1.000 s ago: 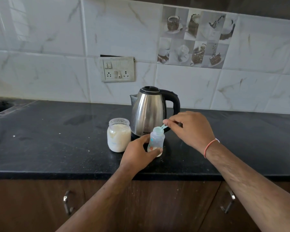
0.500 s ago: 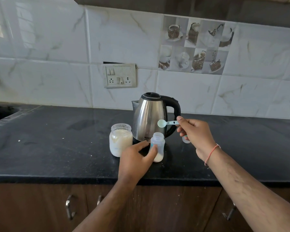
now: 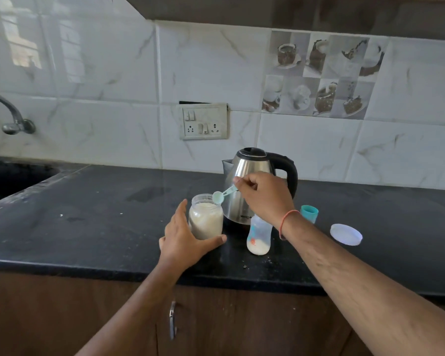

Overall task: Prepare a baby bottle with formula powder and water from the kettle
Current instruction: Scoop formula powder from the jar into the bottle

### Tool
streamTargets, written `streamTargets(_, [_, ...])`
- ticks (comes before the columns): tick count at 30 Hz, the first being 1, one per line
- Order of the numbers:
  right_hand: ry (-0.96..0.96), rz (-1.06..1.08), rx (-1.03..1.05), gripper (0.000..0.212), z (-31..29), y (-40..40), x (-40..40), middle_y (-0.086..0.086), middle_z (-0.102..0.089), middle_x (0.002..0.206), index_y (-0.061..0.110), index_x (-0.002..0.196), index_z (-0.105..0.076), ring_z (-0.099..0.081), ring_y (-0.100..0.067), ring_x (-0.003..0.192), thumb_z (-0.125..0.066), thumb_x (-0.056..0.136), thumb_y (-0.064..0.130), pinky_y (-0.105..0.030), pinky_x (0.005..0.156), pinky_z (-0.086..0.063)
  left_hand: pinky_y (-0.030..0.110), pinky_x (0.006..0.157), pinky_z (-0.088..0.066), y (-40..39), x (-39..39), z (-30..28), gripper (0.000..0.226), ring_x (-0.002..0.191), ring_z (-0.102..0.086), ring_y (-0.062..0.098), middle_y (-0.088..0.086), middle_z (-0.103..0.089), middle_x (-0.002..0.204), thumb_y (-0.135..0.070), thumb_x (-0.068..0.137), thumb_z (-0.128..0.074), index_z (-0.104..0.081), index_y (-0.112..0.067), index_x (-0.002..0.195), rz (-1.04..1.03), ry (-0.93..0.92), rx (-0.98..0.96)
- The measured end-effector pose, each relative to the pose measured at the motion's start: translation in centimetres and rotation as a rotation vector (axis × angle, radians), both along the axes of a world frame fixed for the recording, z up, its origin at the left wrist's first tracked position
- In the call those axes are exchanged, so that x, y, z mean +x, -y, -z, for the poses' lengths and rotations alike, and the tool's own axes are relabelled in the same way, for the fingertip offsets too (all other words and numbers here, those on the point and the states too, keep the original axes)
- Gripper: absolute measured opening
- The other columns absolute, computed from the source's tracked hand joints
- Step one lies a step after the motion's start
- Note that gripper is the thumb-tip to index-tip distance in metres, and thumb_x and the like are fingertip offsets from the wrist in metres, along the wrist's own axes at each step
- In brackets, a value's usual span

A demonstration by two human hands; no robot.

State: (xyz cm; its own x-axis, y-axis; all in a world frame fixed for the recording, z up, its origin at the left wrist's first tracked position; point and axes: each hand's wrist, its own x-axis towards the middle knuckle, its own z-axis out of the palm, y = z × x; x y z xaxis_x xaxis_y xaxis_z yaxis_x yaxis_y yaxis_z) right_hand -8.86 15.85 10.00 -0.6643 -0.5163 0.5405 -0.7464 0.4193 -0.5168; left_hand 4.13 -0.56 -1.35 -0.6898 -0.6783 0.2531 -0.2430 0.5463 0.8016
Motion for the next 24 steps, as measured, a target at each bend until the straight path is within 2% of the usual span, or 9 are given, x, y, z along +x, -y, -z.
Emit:
streamTargets(3, [-0.19, 0.044, 0.144, 0.051, -0.1, 2.0, 0.4, 0.005, -0.064, 0.074, 0.022, 0.072, -0.069, -0.062, -0.016, 0.074, -0.056, 0.107, 0.056, -0.042, 0.072, -0.055, 0.061, 0.124, -0.031, 0.2, -0.6, 0.2, 0.139, 0.15, -0.047, 0.023, -0.008, -0.049, 0.162, -0.082, 0.059, -0.086, -0.014, -0.036, 0.169, -0.02, 0.037, -0.008])
streamTargets(6, [-0.19, 0.036, 0.277, 0.049, 0.2, 3.5, 0.5, 0.01, -0.063, 0.091, 0.026, 0.076, -0.07, -0.062, -0.017, 0.093, -0.052, 0.107, 0.06, -0.049, 0.085, -0.055, 0.057, 0.12, -0.033, 0.3, -0.9, 0.4, 0.125, 0.141, -0.055, 0.02, -0.01, -0.058, 0.152, -0.081, 0.065, -0.082, -0.022, -0.037, 0.165, -0.037, 0.024, -0.027])
streamTargets(9, [-0.184, 0.039, 0.463, 0.046, 0.2, 4.2, 0.8, 0.01, -0.061, 0.116, 0.033, 0.098, -0.079, -0.056, -0.019, 0.114, -0.045, 0.109, 0.061, -0.05, 0.097, -0.042, 0.051, 0.117, -0.034, 0.3, -0.7, 0.4, 0.112, 0.134, -0.059, 0.016, -0.017, -0.062, 0.143, -0.078, 0.069, -0.082, -0.03, -0.04, 0.16, -0.045, -0.006, -0.047])
streamTargets(11, [-0.208, 0.052, 0.475, 0.044, 0.0, 4.0, 1.0, 0.011, -0.059, 0.12, 0.038, 0.11, -0.08, -0.053, -0.019, 0.121, -0.043, 0.109, 0.062, -0.05, 0.099, -0.037, 0.046, 0.113, -0.032, 0.2, -0.6, 0.3, 0.102, 0.131, -0.06, 0.015, -0.021, -0.061, 0.133, -0.074, 0.072, -0.083, -0.035, -0.041, 0.155, -0.045, -0.011, -0.053])
streamTargets(13, [-0.219, 0.051, 0.383, 0.038, 0.0, 3.1, 0.7, 0.014, -0.056, 0.112, 0.041, 0.114, -0.079, -0.054, -0.018, 0.121, -0.047, 0.108, 0.06, -0.05, 0.1, -0.04, 0.043, 0.11, -0.031, 0.2, -0.6, 0.3, 0.096, 0.127, -0.06, 0.012, -0.024, -0.058, 0.124, -0.072, 0.074, -0.084, -0.039, -0.04, 0.152, -0.041, -0.013, -0.052])
streamTargets(16, [-0.271, 0.026, 0.086, 0.031, 1.0, 0.8, 0.2, 0.017, -0.054, 0.103, 0.039, 0.113, -0.077, -0.059, -0.016, 0.107, -0.053, 0.105, 0.055, -0.047, 0.091, -0.052, 0.038, 0.105, -0.028, 0.1, -0.6, 0.2, 0.093, 0.117, -0.058, 0.008, -0.027, -0.056, 0.122, -0.071, 0.074, -0.085, -0.041, -0.039, 0.15, -0.036, -0.012, -0.041])
streamTargets(19, [-0.305, 0.054, -0.173, 0.03, 2.9, -2.5, 0.0, 0.014, -0.06, 0.113, 0.029, 0.123, -0.074, -0.059, -0.015, 0.108, -0.061, 0.104, 0.047, -0.039, 0.089, -0.055, 0.037, 0.104, -0.026, 0.2, -0.5, 0.2, 0.091, 0.112, -0.054, 0.005, -0.026, -0.058, 0.122, -0.07, 0.075, -0.085, -0.041, -0.039, 0.149, -0.033, -0.004, -0.033])
streamTargets(21, [-0.233, 0.08, -0.275, 0.034, 4.7, -4.7, 0.3, 0.012, -0.059, 0.119, 0.026, 0.13, -0.069, -0.056, -0.012, 0.114, -0.069, 0.101, 0.043, -0.03, 0.095, -0.051, 0.041, 0.108, -0.029, 0.2, -0.5, 0.1, 0.092, 0.116, -0.057, 0.008, -0.024, -0.058, 0.123, -0.071, 0.076, -0.084, -0.041, -0.038, 0.15, -0.033, 0.01, -0.033])
streamTargets(24, [-0.017, 0.097, -0.292, 0.057, 7.5, -7.2, 0.7, 0.015, -0.057, 0.127, 0.028, 0.143, -0.057, -0.054, -0.002, 0.115, -0.076, 0.094, 0.05, -0.012, 0.092, -0.043, 0.044, 0.114, -0.033, 0.2, -0.3, 0.1, 0.091, 0.112, -0.058, 0.01, -0.023, -0.058, 0.118, -0.07, 0.076, -0.084, -0.041, -0.036, 0.149, -0.034, 0.023, -0.028])
